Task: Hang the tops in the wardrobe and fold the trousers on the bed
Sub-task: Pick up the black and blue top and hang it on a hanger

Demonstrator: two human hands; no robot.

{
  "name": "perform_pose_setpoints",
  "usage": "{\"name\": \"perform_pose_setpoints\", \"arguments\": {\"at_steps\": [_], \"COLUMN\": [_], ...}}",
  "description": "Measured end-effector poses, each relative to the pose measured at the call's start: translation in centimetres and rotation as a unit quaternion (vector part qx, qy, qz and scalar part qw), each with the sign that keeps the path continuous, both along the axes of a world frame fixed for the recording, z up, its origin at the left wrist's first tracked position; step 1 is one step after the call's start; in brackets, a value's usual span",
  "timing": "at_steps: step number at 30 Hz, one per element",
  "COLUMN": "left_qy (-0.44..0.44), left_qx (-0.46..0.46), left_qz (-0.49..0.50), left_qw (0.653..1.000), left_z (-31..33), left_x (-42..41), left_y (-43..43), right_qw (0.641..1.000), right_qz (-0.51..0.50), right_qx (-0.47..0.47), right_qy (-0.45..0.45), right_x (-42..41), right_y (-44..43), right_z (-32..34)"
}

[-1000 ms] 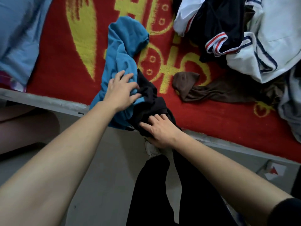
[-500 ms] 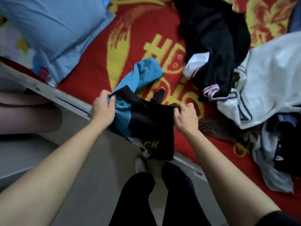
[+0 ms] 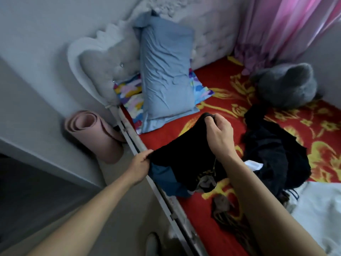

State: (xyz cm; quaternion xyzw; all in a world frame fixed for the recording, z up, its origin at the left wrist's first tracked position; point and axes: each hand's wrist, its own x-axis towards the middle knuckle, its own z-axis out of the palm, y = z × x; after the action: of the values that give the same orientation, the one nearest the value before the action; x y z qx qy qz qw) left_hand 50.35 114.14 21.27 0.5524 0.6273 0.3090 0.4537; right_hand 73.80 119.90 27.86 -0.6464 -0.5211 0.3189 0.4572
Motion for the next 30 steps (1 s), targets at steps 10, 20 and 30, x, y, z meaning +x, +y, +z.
{"name": "perform_pose_setpoints", "arguments": {"at_steps": [10,20,30], "left_qy": [-0.021,0.278,-0.154], "left_qx": [-0.054,-0.013,0.176], "left_qz": [0.337,0.402,0.567], "left_qw": [0.940,0.872,0.790], "left_z": [9.3,13.5,21.4], "left_x": [-14.0,-38.3,-55.1], "left_y": [-11.6,-31.1,-39.0], "right_qw": [0.980,0.947,0.926], "right_qz": [0.185,0.283,0.350], "right_qx": [0.067,0.147,0.139], "right_qy": [0.019,-0.032,-0.022], "right_x": [-18.5,-42.1,-62.1], "right_y": [-5.2,-17.1,-24.1], "right_z": [8.2,14.9,17.7]}}
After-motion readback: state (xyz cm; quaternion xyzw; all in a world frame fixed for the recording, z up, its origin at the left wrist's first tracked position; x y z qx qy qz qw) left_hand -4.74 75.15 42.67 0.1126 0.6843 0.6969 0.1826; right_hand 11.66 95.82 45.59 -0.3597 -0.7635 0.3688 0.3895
